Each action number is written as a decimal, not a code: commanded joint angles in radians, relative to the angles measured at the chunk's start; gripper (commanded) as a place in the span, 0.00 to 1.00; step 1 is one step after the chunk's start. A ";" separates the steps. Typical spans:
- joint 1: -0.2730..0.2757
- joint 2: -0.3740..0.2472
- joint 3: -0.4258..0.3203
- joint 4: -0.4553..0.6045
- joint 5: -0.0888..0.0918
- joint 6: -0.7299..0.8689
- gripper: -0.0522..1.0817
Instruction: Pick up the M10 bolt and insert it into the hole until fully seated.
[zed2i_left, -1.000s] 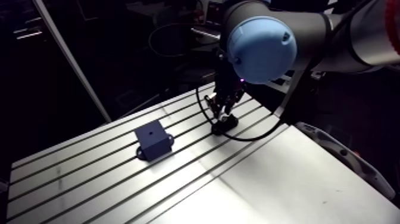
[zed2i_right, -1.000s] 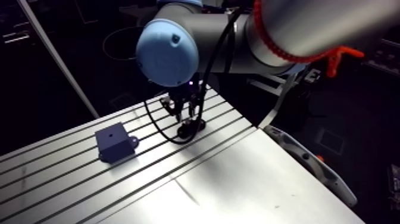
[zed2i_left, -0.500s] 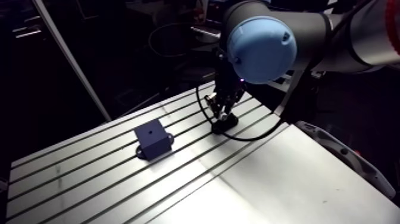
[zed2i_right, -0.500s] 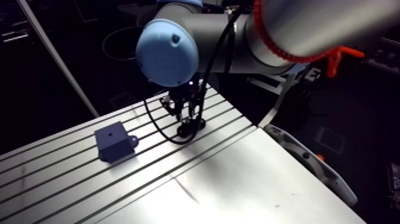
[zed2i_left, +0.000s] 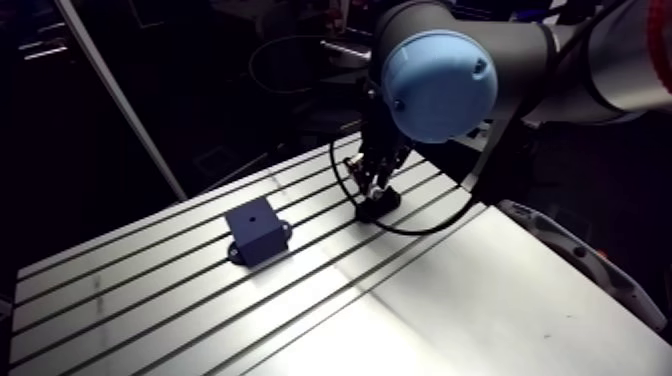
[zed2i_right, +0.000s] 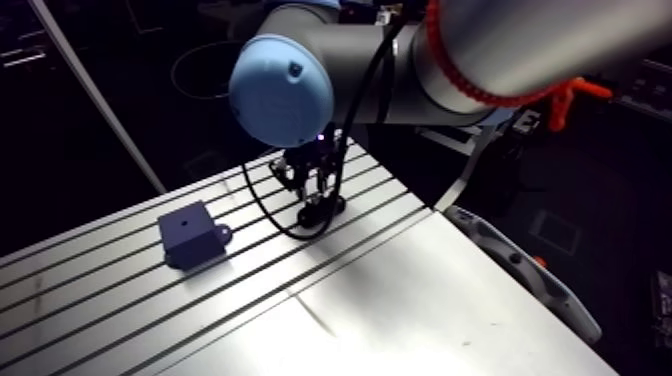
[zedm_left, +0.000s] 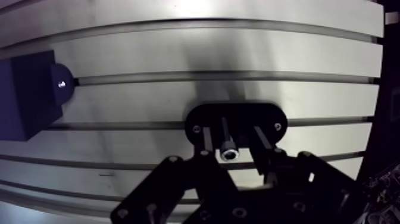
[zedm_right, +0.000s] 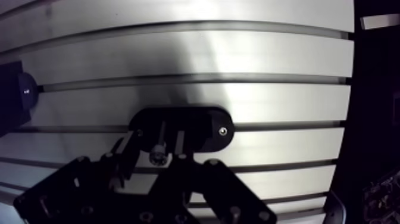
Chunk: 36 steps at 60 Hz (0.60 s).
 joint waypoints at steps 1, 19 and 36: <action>0.000 0.002 0.006 -0.006 -0.001 0.000 0.53; 0.000 0.002 0.014 -0.006 0.002 0.000 0.53; -0.002 0.002 0.014 -0.006 0.002 0.000 0.53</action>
